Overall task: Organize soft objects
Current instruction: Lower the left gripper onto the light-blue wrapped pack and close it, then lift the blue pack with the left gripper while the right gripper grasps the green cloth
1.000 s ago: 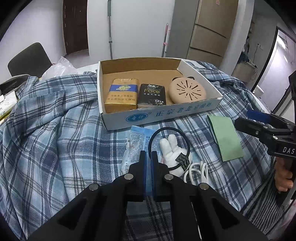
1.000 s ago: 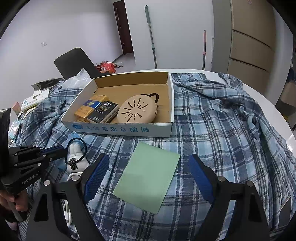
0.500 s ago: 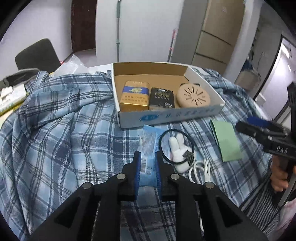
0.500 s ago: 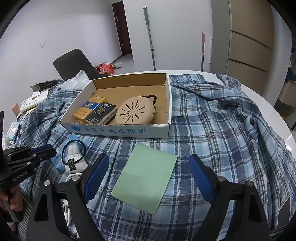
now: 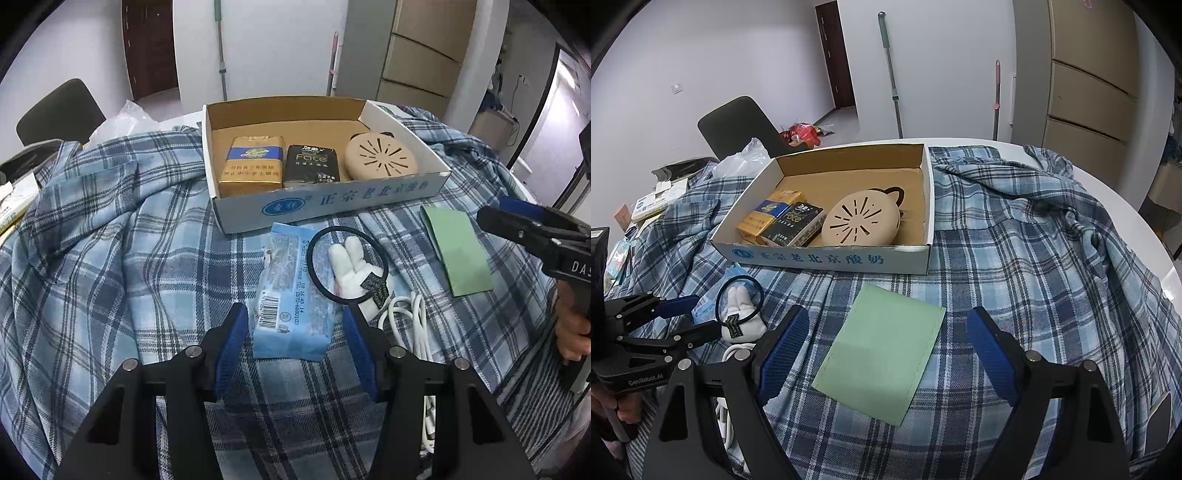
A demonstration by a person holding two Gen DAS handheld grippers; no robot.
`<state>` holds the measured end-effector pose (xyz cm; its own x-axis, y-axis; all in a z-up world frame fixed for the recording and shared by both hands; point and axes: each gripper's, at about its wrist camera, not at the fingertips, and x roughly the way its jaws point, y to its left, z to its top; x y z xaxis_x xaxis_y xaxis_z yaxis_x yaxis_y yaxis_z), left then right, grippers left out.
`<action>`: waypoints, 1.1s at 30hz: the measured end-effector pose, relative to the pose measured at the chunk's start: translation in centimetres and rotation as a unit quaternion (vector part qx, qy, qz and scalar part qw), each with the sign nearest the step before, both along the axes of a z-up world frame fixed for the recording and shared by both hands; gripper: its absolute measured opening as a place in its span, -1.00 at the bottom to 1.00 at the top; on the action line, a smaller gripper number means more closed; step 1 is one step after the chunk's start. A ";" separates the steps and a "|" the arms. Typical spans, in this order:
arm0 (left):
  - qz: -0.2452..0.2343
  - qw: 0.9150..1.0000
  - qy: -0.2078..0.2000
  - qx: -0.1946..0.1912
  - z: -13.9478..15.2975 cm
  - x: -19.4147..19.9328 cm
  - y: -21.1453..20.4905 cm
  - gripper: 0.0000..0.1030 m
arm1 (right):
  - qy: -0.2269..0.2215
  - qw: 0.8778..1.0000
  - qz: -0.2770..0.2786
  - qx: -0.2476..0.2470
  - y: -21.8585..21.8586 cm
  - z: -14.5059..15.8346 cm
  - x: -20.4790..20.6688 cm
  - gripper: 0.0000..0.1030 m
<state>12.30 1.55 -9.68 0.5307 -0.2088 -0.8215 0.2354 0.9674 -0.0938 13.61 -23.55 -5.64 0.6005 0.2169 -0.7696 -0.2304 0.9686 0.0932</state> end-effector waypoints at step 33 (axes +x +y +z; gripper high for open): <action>0.069 0.957 -0.280 -0.043 7.2 -6.1 2.3 -0.19 | 0.108 0.992 -0.070 0.015 -0.6 -1.0 3.2 0.64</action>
